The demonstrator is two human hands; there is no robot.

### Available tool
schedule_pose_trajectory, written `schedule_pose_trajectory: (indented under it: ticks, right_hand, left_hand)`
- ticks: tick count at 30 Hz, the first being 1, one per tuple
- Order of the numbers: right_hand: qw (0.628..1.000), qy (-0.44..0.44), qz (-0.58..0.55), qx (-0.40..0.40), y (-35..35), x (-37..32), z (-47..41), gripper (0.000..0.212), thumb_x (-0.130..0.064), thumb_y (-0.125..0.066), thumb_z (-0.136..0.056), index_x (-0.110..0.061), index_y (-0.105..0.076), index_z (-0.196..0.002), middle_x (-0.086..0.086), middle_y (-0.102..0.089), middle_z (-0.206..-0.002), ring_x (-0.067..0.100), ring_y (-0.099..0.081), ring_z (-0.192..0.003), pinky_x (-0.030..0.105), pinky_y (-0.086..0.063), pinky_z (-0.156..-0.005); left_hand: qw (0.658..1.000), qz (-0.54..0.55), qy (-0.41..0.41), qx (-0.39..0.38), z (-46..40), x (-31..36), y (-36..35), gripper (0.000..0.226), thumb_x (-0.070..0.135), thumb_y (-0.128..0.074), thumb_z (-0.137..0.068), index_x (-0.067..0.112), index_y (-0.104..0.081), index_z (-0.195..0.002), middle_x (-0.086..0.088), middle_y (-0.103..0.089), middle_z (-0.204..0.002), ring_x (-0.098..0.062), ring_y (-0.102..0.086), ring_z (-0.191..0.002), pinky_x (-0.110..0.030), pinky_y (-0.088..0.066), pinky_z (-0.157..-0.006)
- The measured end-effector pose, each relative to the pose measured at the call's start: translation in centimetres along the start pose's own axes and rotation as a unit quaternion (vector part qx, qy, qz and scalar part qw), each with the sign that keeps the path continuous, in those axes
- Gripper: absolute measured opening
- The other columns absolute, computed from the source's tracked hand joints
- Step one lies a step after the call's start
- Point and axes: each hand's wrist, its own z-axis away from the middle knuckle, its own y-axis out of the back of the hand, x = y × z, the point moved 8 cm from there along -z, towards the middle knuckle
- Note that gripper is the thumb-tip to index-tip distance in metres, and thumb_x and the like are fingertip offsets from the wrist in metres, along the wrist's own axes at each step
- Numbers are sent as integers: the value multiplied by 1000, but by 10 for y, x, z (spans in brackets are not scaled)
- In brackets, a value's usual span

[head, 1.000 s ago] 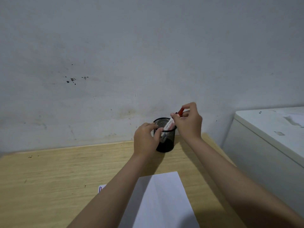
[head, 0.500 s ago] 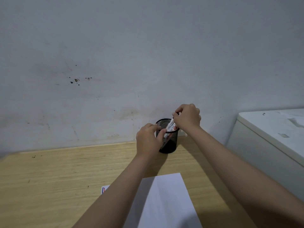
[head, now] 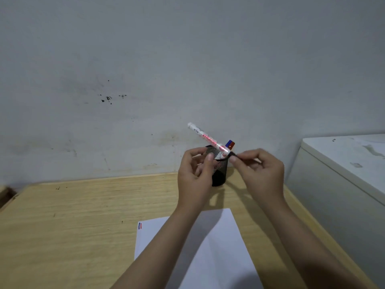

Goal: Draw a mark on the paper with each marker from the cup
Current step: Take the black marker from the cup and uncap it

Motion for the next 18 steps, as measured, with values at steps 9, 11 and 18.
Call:
schedule_pose_trajectory:
  ticks: [9, 11, 18]
  right_hand:
    - [992, -17, -51, -116, -25, 6, 58, 11, 5, -74, -72, -5, -72, -76, 8, -71, -76, 10, -68, -75, 19, -53, -71]
    - [993, -32, -35, -110, -29, 1, 55, 10, -2, -74, -75, -7, -73, -84, 6, -70, -75, 5, -65, -69, 15, -51, -67]
    - [980, -120, -8, -158, -72, 2, 65, 22, -28, -70, -82, -7, -67, -75, 14, -51, -65, 23, -44, -61, 41, -42, -58]
  left_hand:
    - [996, -15, 2, 84, 31, 12, 51, 12, -1, -71, -73, 7, -62, -76, -6, -65, -73, -7, -62, -63, -15, -50, -62]
    - [995, -46, 0, 84, 35, 13, 63, 16, 0, -70, -74, 13, -62, -73, -5, -67, -74, -12, -62, -66, -21, -51, -62]
    - [958, -250, -138, -22, 56, 37, 67, 16, 2, -70, -74, 9, -62, -86, 1, -72, -88, -3, -66, -85, -7, -46, -74]
